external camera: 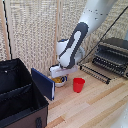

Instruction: Gently stretch your hand towards the oven tray's handle, obtaining a firm grip, and draw it cautiously out of the oven. Transition your grip to the hot dog bowl, gingerly seizing the edge, and elevate it from the surface. Hover the bowl over the tray, delicately lower it, and temper your grip, establishing the bowl's equilibrium.

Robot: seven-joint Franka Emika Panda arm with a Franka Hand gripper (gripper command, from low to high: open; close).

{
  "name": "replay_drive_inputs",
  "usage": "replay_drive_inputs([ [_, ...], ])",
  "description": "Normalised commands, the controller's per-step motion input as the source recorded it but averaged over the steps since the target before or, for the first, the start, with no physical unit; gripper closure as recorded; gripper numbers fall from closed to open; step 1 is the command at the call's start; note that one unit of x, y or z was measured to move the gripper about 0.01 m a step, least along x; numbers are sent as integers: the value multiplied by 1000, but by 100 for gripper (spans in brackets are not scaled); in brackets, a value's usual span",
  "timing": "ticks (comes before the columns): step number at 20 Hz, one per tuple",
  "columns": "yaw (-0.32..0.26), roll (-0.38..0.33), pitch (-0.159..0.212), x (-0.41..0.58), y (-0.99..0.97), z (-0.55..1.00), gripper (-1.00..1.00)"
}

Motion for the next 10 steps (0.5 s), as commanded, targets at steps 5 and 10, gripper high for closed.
replay_drive_inputs([
  [5,-35,24,2,202,10,361,100],
  [10,-26,4,9,177,7,605,100],
])
